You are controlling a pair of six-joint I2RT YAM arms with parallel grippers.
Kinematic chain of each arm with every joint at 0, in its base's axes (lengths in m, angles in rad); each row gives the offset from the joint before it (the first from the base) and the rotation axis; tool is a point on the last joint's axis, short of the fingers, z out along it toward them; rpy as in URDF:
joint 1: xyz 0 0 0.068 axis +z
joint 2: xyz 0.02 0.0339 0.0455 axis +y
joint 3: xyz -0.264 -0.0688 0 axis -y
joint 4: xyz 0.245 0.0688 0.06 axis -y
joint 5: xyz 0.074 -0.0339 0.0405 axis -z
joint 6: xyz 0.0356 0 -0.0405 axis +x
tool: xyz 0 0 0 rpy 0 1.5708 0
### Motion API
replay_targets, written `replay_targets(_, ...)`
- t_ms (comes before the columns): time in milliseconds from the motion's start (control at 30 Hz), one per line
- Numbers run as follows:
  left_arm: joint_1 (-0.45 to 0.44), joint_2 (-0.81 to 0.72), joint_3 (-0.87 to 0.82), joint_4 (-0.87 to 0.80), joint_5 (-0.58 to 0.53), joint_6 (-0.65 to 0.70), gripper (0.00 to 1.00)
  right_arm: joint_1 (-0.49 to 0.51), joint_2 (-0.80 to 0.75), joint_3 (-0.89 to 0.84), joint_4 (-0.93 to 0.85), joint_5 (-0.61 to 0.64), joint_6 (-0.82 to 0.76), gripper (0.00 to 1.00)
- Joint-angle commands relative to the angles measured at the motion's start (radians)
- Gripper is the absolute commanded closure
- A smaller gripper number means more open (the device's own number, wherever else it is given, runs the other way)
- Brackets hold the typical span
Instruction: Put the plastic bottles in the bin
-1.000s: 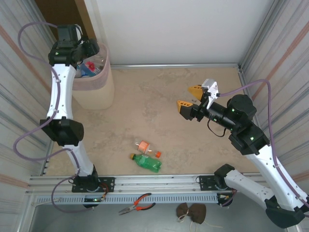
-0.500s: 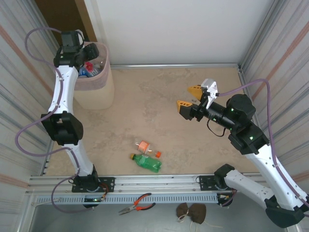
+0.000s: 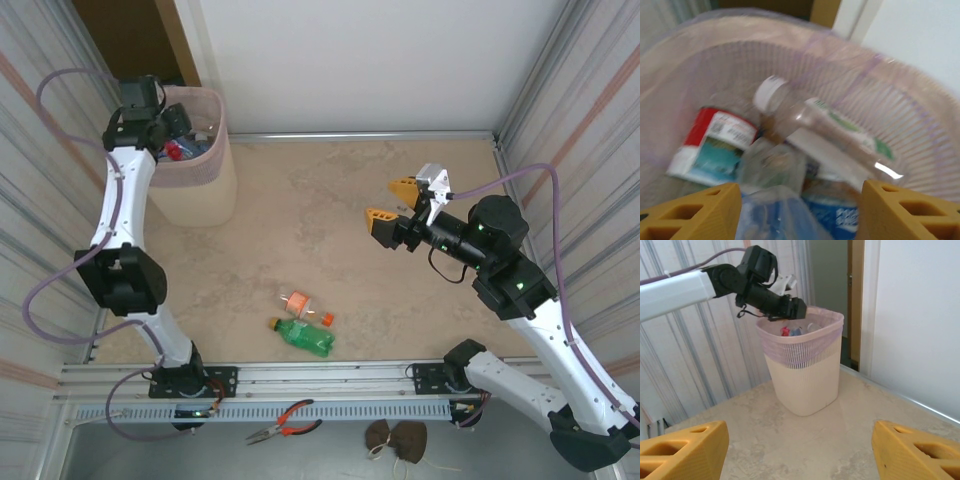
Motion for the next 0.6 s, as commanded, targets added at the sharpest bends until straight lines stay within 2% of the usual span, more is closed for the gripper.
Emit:
replay_targets(0,0.022,-0.018,-0.072,-0.203,-0.017,-0.014,0.36,0.000,-0.015,-0.013,0.021,0.005,0.024,0.26)
replay_targets(367,0.020,-0.171,-0.074,-0.196,0.067,0.003,0.35,-0.001,-0.003,-0.009,0.025,0.000,0.026,0.25)
replay_targets(567,-0.028,-0.216,-0.016,-0.219,0.049,0.054,0.35,-0.001,0.003,-0.006,0.031,-0.004,0.026,0.25)
